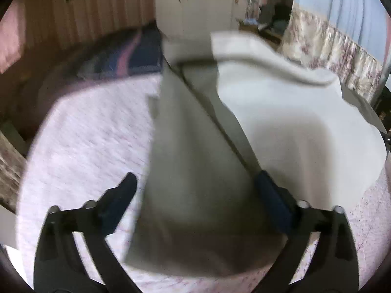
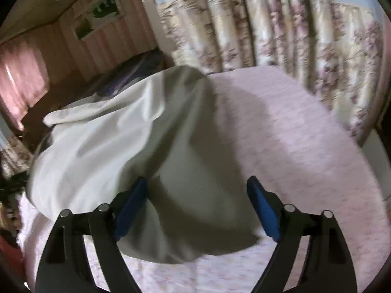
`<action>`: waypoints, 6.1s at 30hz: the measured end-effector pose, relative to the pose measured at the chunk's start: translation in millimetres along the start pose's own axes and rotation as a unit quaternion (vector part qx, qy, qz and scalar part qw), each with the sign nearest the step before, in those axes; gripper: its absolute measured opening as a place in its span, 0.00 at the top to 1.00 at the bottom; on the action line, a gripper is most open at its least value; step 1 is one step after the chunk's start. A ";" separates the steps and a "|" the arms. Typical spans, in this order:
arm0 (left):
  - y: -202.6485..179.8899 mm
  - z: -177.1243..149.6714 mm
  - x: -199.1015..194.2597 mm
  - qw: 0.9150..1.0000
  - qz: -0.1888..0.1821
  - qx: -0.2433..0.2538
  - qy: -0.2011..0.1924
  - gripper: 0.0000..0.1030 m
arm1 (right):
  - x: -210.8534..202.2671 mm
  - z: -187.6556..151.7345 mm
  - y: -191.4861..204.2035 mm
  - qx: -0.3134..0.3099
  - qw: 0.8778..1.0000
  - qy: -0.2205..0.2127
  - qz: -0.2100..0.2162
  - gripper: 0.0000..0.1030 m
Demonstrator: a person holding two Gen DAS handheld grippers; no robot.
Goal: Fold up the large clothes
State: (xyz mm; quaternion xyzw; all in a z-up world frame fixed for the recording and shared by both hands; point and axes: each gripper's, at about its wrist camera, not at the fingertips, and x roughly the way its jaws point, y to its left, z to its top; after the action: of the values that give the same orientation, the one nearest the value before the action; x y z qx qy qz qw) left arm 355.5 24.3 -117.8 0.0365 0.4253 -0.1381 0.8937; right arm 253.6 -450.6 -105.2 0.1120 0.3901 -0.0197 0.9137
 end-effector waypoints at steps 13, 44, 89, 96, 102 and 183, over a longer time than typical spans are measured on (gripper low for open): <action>-8.4 -50.4 -70.9 0.998 -0.054 -0.011 0.009 0.90 | -65.6 -32.0 23.4 -0.030 0.997 -0.026 0.059 0.95; 14.4 -1.6 -55.9 0.999 -0.037 0.030 -0.007 0.03 | -28.7 50.7 25.6 -0.122 0.992 0.011 0.025 0.42; -0.6 -103.3 -85.0 1.000 0.014 -0.014 0.004 0.83 | -74.6 -52.1 23.2 -0.085 0.996 0.002 -0.023 0.93; -8.2 -126.0 -81.7 0.998 0.049 0.009 0.028 0.84 | -61.2 -72.9 23.9 -0.154 0.985 0.031 -0.068 0.91; 4.4 -117.5 -112.1 0.993 0.112 -0.026 -0.015 0.34 | -101.1 -63.8 12.8 -0.105 0.993 -0.015 -0.054 0.50; -214.6 -105.6 -32.5 0.999 0.039 0.031 0.002 0.03 | -100.0 -128.9 10.0 0.107 0.994 -0.025 0.019 0.12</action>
State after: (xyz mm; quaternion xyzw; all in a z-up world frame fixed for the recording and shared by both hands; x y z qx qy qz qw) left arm 197.1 -155.2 -148.7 0.0813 0.4212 -0.1158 0.8959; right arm 94.0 -417.6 -118.1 0.2160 0.3601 -0.0463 0.9064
